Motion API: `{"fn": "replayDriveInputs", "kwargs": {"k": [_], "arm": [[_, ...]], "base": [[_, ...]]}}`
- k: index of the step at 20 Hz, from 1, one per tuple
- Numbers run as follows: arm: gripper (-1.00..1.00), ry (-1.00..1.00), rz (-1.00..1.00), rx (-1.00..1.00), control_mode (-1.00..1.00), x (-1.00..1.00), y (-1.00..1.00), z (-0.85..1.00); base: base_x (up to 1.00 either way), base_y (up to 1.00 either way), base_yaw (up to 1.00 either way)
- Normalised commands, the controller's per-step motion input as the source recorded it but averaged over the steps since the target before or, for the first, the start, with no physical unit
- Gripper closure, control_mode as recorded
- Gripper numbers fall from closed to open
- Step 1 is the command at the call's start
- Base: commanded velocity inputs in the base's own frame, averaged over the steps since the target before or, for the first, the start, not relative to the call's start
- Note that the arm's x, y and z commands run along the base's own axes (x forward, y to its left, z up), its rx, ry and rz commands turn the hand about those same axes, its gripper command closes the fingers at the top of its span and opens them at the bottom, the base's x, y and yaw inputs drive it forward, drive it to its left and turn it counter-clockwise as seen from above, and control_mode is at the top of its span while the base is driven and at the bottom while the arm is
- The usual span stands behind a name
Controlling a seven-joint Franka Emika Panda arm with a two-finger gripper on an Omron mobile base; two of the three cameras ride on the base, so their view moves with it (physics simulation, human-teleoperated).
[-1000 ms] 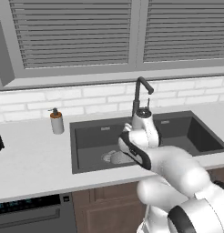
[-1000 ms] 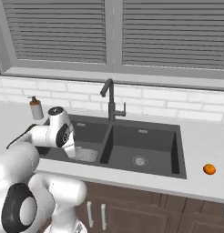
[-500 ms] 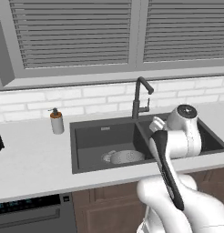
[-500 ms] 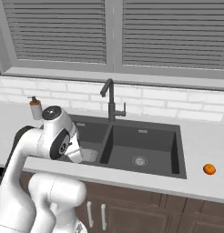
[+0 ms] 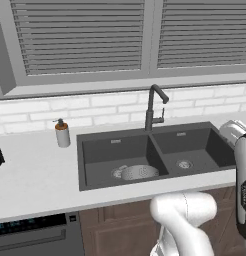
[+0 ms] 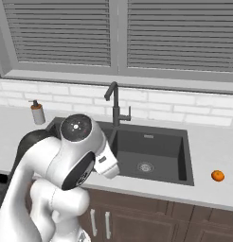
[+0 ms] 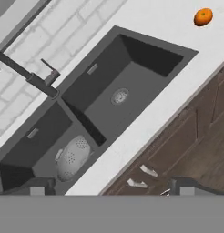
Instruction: Put the colander in the sink, put the tangerine in the colander, and turn on the sink faucet and pour water over the colander.
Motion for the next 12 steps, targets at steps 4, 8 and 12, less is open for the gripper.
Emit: {"fn": "replayDriveInputs", "kwargs": {"k": [4,8,12], "arm": [[-1.00,0.01,0.15,-0.14,-1.00,-0.54,-1.00,0.22],[-1.00,0.16,0.08,-0.18,-1.00,-0.26,-1.00,0.00],[-1.00,0.43,0.00,-0.11,-1.00,0.00,-1.00,-0.01]], "base": [[0.00,0.00,0.00],[0.00,0.00,0.00],[0.00,0.00,0.00]]}}
